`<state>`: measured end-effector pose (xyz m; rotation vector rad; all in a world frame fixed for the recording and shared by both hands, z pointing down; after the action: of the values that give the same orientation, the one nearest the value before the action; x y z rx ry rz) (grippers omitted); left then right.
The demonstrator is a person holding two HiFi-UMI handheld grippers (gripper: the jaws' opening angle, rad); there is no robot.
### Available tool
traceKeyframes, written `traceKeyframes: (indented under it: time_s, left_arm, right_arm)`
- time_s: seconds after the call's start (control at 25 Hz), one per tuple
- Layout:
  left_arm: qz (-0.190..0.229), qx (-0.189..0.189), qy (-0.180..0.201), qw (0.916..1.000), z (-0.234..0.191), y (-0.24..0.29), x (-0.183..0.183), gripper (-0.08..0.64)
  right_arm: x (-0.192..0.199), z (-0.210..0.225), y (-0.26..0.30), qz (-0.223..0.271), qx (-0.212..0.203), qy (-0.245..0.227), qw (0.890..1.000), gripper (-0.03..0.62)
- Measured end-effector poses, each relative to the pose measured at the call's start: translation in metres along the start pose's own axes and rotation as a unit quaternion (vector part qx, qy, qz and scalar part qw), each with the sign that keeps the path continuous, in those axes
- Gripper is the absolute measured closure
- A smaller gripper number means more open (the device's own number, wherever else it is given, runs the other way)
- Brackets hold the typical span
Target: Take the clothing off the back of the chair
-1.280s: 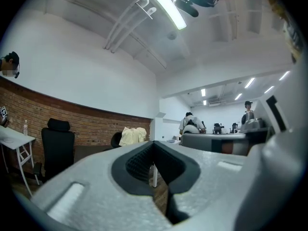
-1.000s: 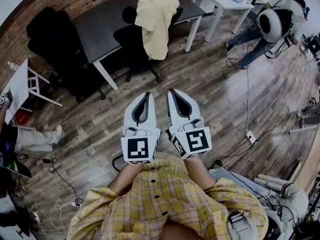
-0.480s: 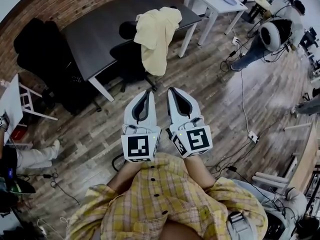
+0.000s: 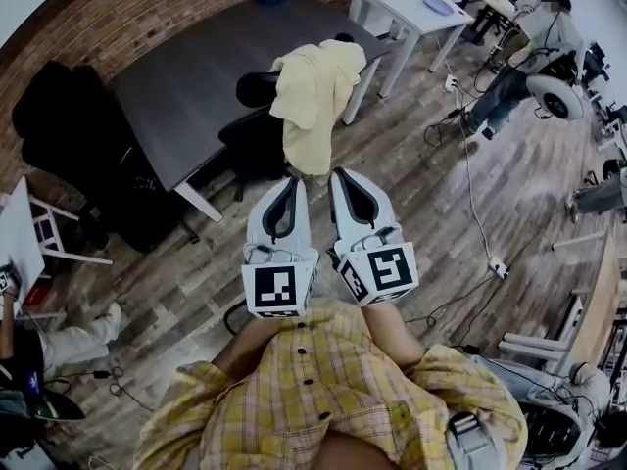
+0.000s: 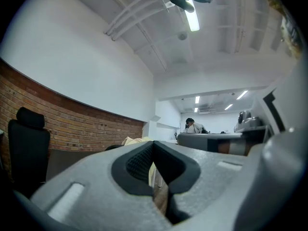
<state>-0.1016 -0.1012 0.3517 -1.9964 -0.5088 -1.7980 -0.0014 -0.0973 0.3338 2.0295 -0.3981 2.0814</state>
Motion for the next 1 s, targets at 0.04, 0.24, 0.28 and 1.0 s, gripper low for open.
traceKeyframes:
  time_s: [0.04, 0.24, 0.28, 1.0]
  left_arm:
    - [0.000, 0.005, 0.000, 1.0000, -0.004, 0.005, -0.001, 0.560]
    - [-0.005, 0.021, -0.005, 0.9998, -0.020, 0.029, 0.001, 0.560]
    - [-0.007, 0.022, -0.007, 0.9997, -0.022, 0.033, 0.002, 0.560]
    - [-0.015, -0.002, -0.002, 0.9999, -0.009, 0.109, 0.009, 0.560]
  right_arm:
    - [0.000, 0.001, 0.006, -0.001, 0.005, -0.001, 1.000, 0.592]
    - [0.004, 0.008, 0.030, -0.005, 0.020, 0.000, 1.000, 0.592]
    - [0.005, 0.009, 0.033, -0.006, 0.023, 0.001, 1.000, 0.592]
    - [0.004, 0.082, 0.082, -0.018, -0.004, 0.005, 1.000, 0.594]
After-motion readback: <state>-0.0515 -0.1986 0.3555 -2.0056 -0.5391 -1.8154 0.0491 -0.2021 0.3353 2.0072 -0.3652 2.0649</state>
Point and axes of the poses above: the fingertips, and each gripper's own axes: y forward along the fingers, z to its right, x out of its underside, the point moved 5 cm from there along -y, backward along the fingers, and after that the axes turned 1 degree about -y, right-handed, at the moved point
